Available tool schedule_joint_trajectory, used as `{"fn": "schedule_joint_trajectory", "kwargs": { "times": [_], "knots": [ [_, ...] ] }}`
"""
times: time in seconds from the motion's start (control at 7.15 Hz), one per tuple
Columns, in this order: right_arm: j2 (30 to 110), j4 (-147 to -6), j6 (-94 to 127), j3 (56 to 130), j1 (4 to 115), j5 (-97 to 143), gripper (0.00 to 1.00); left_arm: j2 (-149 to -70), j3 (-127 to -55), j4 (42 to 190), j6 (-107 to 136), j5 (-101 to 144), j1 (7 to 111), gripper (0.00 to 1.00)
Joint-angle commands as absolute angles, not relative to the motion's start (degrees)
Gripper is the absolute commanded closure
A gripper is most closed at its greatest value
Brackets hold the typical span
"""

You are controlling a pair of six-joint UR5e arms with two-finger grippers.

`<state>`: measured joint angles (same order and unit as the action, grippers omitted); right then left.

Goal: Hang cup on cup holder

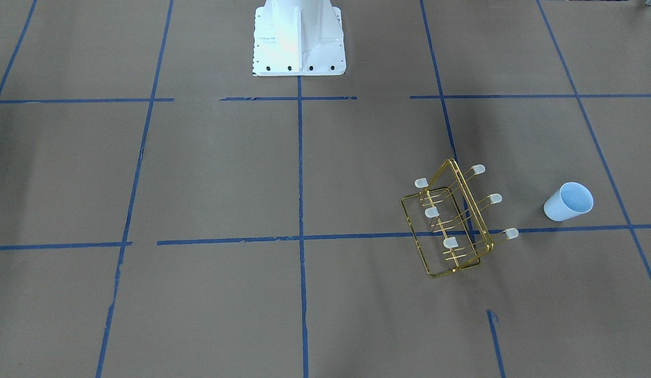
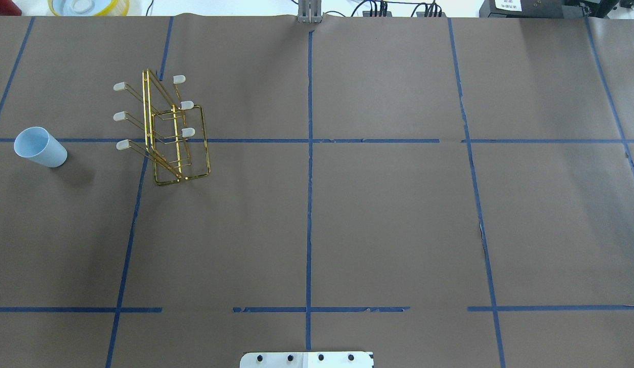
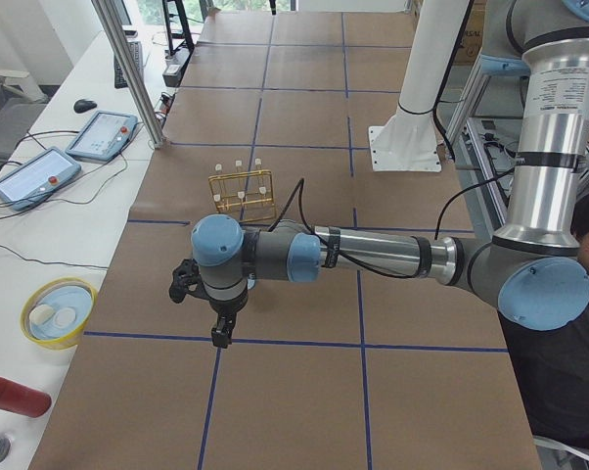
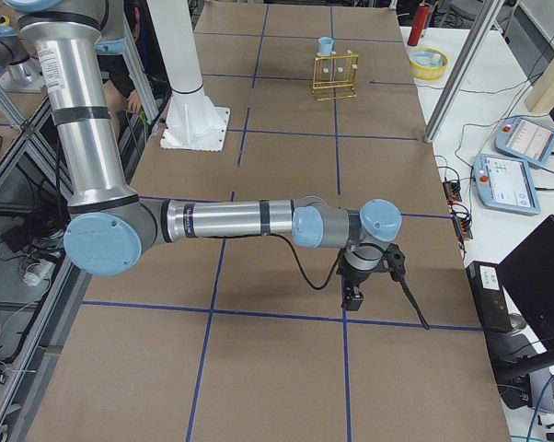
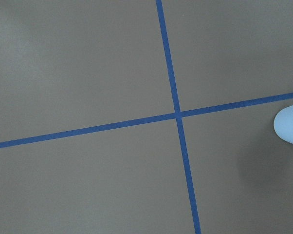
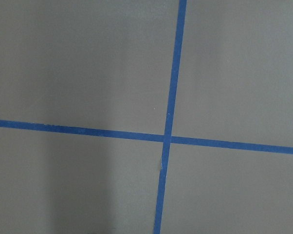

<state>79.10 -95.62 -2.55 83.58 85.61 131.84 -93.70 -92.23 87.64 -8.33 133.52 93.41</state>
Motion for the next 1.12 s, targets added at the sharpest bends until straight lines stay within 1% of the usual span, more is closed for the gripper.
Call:
{"fn": "schedule_joint_trajectory", "kwargs": {
  "times": [0.0, 0.14, 0.42, 0.7, 0.98],
  "knots": [
    [79.10, -95.62, -2.55, 83.58, 85.61, 131.84, 0.00, -95.17, -93.50, 88.25, -4.92, 133.51, 93.43, 0.00],
    [79.10, -95.62, -2.55, 83.58, 85.61, 131.84, 0.00, -95.36, -93.60, 88.42, -4.83, 133.68, 93.34, 0.00],
    [79.10, -95.62, -2.55, 83.58, 85.61, 131.84, 0.00, -97.98, -94.13, 90.86, 2.77, 133.51, 92.56, 0.00],
    [79.10, -95.62, -2.55, 83.58, 85.61, 131.84, 0.00, -98.09, -93.61, 105.91, 17.24, 133.07, 86.96, 0.00],
    [79.10, -95.62, -2.46, 83.58, 85.61, 131.84, 0.00, -97.82, -94.39, 113.61, 23.89, 129.41, 82.46, 0.00]
  ]
}}
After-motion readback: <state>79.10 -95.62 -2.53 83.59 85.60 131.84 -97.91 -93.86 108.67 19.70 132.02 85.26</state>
